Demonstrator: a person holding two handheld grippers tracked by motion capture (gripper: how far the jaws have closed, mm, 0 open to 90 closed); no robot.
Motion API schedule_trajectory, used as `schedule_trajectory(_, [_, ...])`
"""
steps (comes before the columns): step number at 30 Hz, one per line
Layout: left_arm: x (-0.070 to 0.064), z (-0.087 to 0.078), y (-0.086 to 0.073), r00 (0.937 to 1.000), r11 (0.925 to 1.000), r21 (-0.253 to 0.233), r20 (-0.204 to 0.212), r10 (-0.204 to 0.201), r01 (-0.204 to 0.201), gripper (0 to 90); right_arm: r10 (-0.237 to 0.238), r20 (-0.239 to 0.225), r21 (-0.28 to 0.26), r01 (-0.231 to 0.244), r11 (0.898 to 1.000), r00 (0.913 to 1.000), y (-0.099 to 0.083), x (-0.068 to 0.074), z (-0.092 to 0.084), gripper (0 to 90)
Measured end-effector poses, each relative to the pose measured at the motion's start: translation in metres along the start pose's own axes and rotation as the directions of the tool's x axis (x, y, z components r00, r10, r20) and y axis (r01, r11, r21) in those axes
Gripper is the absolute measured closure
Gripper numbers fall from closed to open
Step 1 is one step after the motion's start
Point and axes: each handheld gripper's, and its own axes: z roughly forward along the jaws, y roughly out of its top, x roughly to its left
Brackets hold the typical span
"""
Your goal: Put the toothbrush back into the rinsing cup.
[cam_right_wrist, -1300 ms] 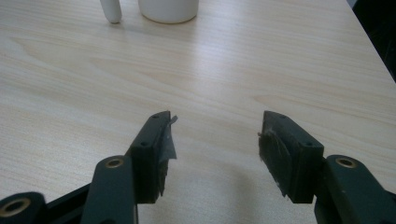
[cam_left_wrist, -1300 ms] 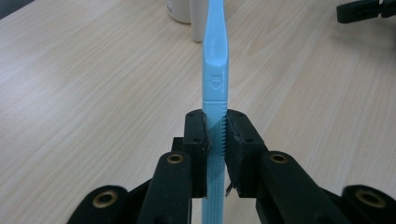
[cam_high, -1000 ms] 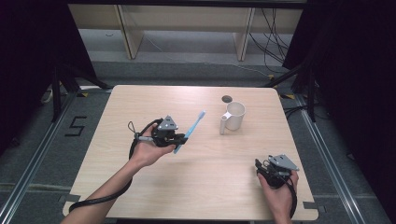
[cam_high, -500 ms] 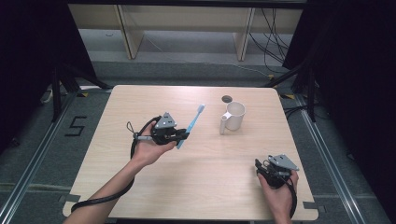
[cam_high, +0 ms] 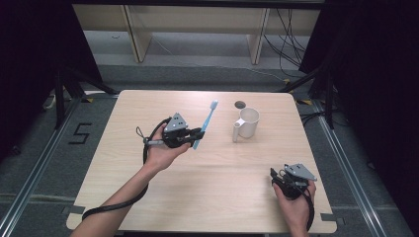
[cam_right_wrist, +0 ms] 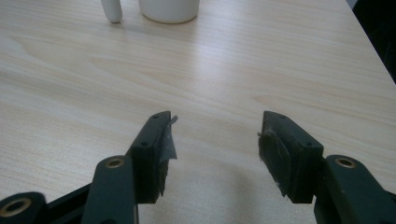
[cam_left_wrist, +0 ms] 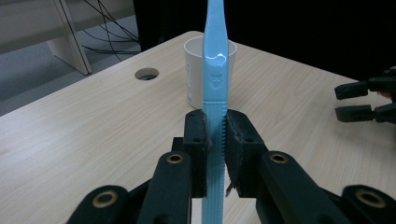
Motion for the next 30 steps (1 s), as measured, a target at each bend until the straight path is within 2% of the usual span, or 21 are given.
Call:
schedule_trajectory(1, [0.0, 0.0, 0.0, 1.0, 1.0, -0.003, -0.002, -0.003, 0.003, 78.7, 0.036, -0.006, 0.011, -0.036, 0.999, 0.9993, 0.0, 0.003, -0.001, 44.8])
schedule_trajectory(2, [0.0, 0.001, 0.0, 1.0, 0.9999, -0.012, -0.002, -0.005, 0.005, 78.7, 0.052, -0.009, 0.021, -0.052, 0.998, 0.9986, 0.0, 0.004, -0.001, 44.9])
schedule_trajectory(4, [0.0, 0.003, 0.001, 0.9999, 0.9997, -0.021, -0.008, -0.009, 0.009, 78.8, 0.047, -0.011, 0.022, -0.047, 0.999, 0.9988, 0.0, 0.004, -0.001, 45.1])
schedule_trajectory(6, [0.0, 0.004, 0.002, 0.9999, 0.9993, -0.035, -0.011, -0.011, 0.01, 78.8, 0.067, -0.015, 0.036, -0.066, 0.997, 0.9976, 0.0, 0.004, -0.001, 45.3])
schedule_trajectory(8, [-0.002, 0.004, 0.003, 0.9997, 0.9982, -0.056, -0.011, -0.023, 0.022, 78.7, 0.051, -0.018, 0.023, -0.051, 0.998, 0.9985, 0.0, 0.002, 0.0, 45.2])
schedule_trajectory(9, [-0.003, 0.005, 0.004, 0.9996, 0.9975, -0.067, -0.014, -0.024, 0.023, 78.7, 0.01, -0.011, 0.011, -0.01, 1.0, 0.9999, 0.0, -0.001, 0.0, 45.2])
schedule_trajectory(10, [-0.004, 0.005, 0.005, 0.9995, 0.9967, -0.077, -0.017, -0.025, 0.024, 78.7, 0.05, -0.019, 0.021, -0.049, 0.999, 0.9986, 0.0, 0.001, 0.0, 45.2])
schedule_trajectory(11, [-0.005, 0.006, 0.006, 0.9995, 0.9963, -0.083, -0.019, -0.023, 0.022, 78.7, 0.026, -0.021, 0.015, -0.026, 1.0, 0.9994, 0.0, -0.001, 0.0, 45.2])
schedule_trajectory(19, [-0.006, 0.011, 0.007, 0.9996, 0.9924, -0.121, -0.018, -0.023, 0.021, 78.7, 0.024, -0.017, 0.014, -0.024, 1.0, 0.9996, 0.0, 0.0, 0.001, 45.1])
schedule_trajectory(20, [-0.006, 0.012, 0.007, 0.9996, 0.9917, -0.126, -0.016, -0.025, 0.023, 78.7, 0.068, -0.008, 0.031, -0.067, 0.997, 0.9977, 0.0, 0.004, -0.001, 45.1])
schedule_trajectory(24, [-0.004, 0.013, 0.007, 0.9996, 0.9888, -0.147, -0.009, -0.028, 0.027, 78.7, 0.033, -0.01, 0.028, -0.033, 0.999, 0.9994, 0.001, 0.002, 0.0, 45.1])
schedule_trajectory(26, [-0.003, 0.014, 0.007, 0.9996, 0.987, -0.159, -0.012, -0.026, 0.024, 78.7, 0.041, -0.021, 0.036, -0.041, 0.999, 0.9989, 0.001, 0.002, 0.0, 45.0])
schedule_trajectory(27, [-0.003, 0.014, 0.008, 0.9996, 0.9859, -0.166, -0.012, -0.025, 0.023, 78.8, 0.071, -0.014, 0.046, -0.07, 0.997, 0.9974, 0.001, 0.004, -0.001, 45.0])
schedule_trajectory(28, [-0.004, 0.014, 0.008, 0.9996, 0.9845, -0.174, -0.012, -0.027, 0.024, 78.7, 0.032, -0.01, 0.027, -0.031, 0.999, 0.9994, 0.001, 0.002, 0.0, 45.0])
schedule_trajectory(30, [-0.004, 0.014, 0.009, 0.9994, 0.9821, -0.186, -0.015, -0.031, 0.027, 78.7, 0.037, -0.013, 0.028, -0.036, 0.999, 0.9992, 0.0, 0.002, 0.0, 44.9])
